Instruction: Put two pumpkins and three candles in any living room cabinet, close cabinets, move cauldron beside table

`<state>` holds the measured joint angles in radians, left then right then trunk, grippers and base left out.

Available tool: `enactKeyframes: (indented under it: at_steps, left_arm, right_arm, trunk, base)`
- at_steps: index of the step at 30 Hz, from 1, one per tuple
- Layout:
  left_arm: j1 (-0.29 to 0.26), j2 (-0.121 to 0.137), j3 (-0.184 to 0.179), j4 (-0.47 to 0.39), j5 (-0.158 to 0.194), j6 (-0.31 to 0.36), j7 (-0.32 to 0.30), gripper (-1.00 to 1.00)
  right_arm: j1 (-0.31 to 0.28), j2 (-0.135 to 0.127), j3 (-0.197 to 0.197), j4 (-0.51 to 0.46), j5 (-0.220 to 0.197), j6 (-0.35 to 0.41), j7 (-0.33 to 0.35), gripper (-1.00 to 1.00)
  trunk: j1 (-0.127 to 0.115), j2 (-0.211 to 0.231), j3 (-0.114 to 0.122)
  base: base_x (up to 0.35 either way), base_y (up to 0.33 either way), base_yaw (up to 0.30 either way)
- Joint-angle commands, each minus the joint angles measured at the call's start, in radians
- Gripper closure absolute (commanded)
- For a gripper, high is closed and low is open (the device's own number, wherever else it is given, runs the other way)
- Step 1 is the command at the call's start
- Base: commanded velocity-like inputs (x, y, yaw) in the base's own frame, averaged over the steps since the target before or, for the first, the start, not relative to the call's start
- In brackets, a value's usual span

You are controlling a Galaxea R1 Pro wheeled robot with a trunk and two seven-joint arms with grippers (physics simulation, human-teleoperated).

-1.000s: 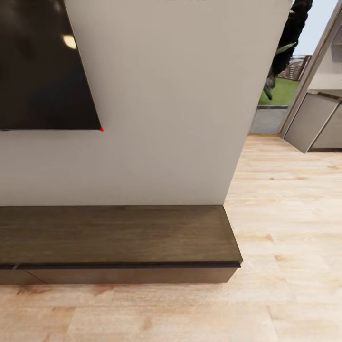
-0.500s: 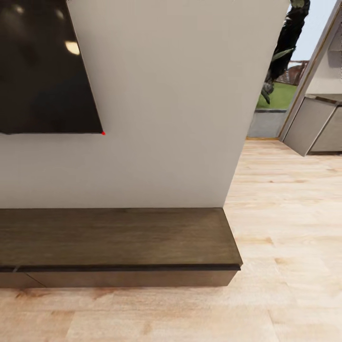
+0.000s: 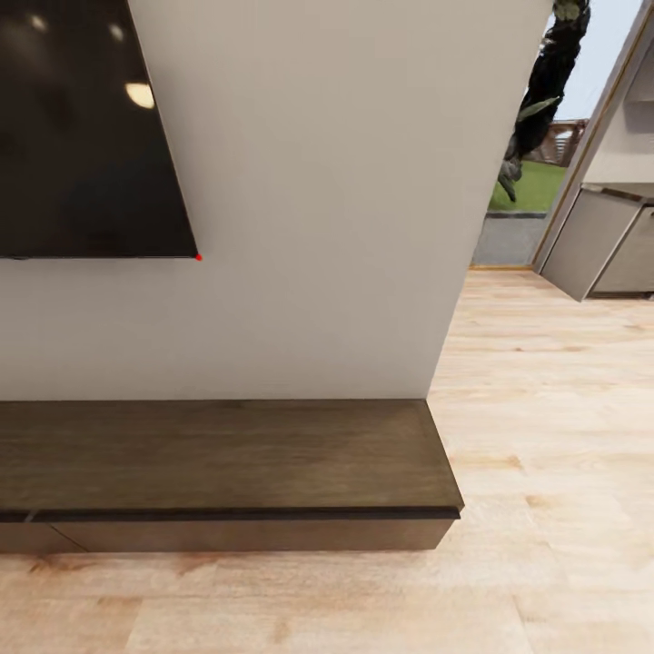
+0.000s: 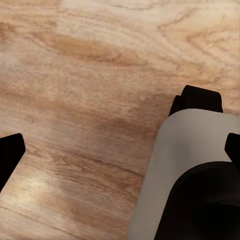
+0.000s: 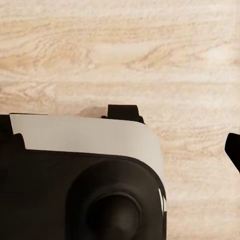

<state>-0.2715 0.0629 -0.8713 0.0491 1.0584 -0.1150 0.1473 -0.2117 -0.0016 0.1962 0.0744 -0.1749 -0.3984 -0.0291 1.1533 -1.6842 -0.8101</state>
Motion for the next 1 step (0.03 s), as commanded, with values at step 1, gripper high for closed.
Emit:
enactKeyframes:
  at_steps: [1]
  left_arm:
    - [0.000, 0.000, 0.000, 0.000, 0.000, 0.000, 0.000, -1.00]
  right_arm:
    - [0.000, 0.000, 0.000, 0.000, 0.000, 0.000, 0.000, -1.00]
  trunk:
    - [0.000, 0.000, 0.000]
  base:
    - [0.000, 0.000, 0.000]
